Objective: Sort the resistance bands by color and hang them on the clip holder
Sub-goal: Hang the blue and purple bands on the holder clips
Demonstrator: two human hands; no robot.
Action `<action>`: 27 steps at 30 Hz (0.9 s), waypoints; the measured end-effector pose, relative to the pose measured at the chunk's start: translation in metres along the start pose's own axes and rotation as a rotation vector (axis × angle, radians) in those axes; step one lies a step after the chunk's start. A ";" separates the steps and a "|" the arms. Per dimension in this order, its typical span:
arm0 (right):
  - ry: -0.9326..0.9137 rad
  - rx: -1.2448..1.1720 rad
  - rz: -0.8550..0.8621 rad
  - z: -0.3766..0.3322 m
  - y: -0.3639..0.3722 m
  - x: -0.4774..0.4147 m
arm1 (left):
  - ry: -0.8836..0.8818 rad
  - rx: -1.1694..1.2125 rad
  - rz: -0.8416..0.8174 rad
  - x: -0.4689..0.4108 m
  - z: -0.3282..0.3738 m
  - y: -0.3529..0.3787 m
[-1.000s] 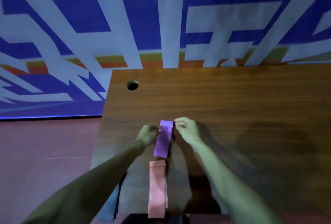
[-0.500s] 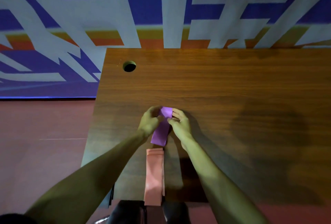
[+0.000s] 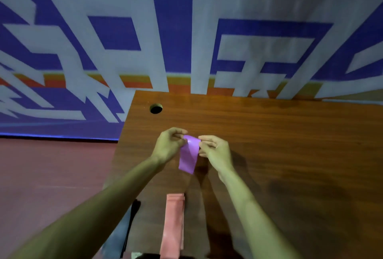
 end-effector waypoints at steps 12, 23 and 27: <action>-0.577 0.369 0.031 -0.155 -0.069 0.075 | 0.526 -0.281 -0.328 -0.020 0.200 -0.015; -0.688 0.278 -0.320 -0.284 -0.106 0.130 | 0.680 -0.156 -0.447 -0.026 0.371 -0.022; -0.734 0.095 -0.415 -0.323 -0.127 0.147 | 0.658 0.047 -0.407 -0.035 0.404 -0.025</action>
Point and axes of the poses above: each hand's wrist, its own x-axis away from the middle knuckle, its own y-axis out of the palm, z = x × y, the point moved 4 cm from there along -x, towards the middle knuckle, and after that the axes turned 15 degrees about y, right-handed, at the moved point
